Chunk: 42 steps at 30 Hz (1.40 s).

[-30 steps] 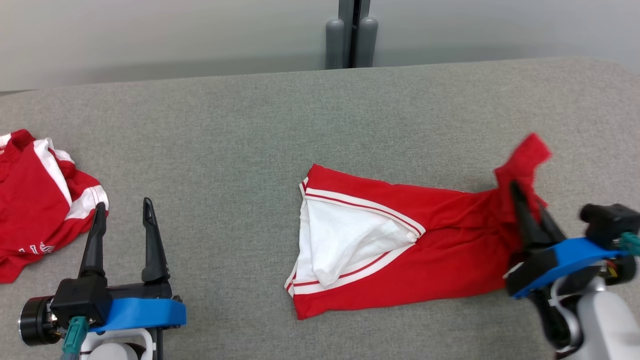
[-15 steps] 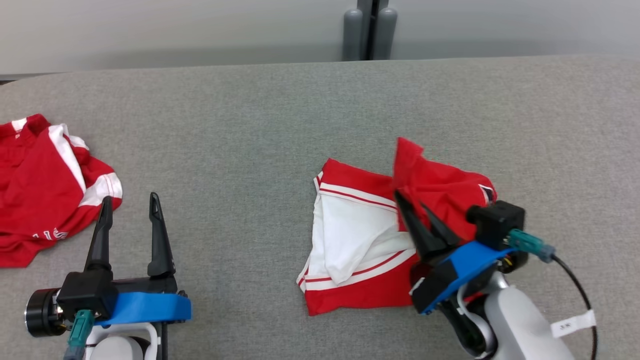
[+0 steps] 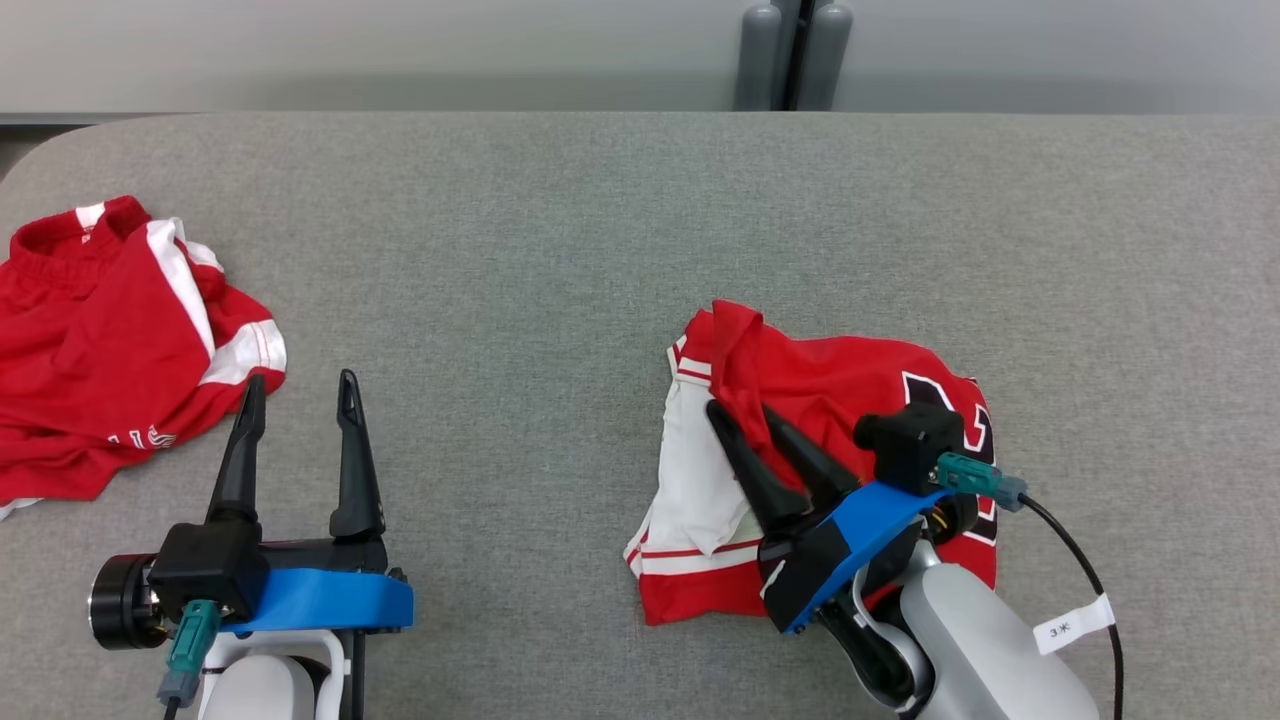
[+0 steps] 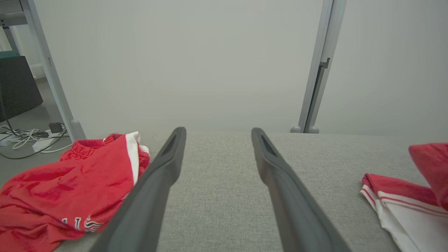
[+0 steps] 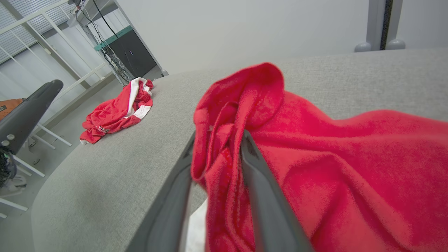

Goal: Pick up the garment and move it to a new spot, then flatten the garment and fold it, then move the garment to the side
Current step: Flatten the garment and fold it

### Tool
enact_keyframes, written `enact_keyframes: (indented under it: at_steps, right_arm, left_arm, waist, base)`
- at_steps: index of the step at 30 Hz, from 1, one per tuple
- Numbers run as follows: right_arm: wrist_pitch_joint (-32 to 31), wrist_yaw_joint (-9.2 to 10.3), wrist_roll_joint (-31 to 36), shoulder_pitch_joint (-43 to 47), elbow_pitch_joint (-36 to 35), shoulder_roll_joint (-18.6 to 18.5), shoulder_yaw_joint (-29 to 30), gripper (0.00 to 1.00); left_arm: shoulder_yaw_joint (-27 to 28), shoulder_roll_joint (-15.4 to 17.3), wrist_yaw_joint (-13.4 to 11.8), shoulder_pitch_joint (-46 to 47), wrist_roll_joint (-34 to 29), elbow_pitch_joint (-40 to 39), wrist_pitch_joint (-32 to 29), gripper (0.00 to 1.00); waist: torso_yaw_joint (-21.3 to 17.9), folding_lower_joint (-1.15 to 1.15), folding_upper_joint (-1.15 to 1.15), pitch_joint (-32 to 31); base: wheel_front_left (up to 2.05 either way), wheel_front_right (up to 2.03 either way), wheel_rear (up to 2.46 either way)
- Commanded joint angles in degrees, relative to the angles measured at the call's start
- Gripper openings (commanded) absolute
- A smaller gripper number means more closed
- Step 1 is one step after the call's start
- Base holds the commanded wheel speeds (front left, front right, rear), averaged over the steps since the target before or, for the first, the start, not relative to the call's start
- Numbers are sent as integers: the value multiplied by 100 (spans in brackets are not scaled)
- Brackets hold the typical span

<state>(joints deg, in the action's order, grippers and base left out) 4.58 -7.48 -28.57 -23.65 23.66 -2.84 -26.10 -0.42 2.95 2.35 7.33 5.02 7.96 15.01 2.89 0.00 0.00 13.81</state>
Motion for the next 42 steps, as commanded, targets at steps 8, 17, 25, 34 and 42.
enact_keyframes:
  at_steps: [8,17,25,34,42]
  right_arm:
    - [687,-3,345,-99,-90,-12,327,100]
    - [955,-3,1226,560,-998,-214,1765,100]
    - [999,-3,1545,1443,-1636,-99,2772,100]
    - [866,-3,1597,2054,-1985,-5,2966,100]
    - [761,-3,1481,1999,-1955,-4,2866,100]
  left_arm:
    - [-43,-9,25,-49,-10,-18,21,100]
    - [-149,-8,115,-85,-113,-4,20,100]
    - [-239,-8,146,-174,-151,20,20,100]
    - [-230,-8,196,-338,-195,124,20,100]
    - [-878,-9,373,-224,1,440,20,100]
  waist:
    - [-296,0,0,-202]
    - [-587,0,0,-397]
    - [-629,0,0,-520]
    - [-651,0,0,-616]
    - [-673,0,0,-646]
  base:
    - [0,0,0]
    - [0,0,0]
    - [0,0,0]
    - [0,0,0]
    - [0,0,0]
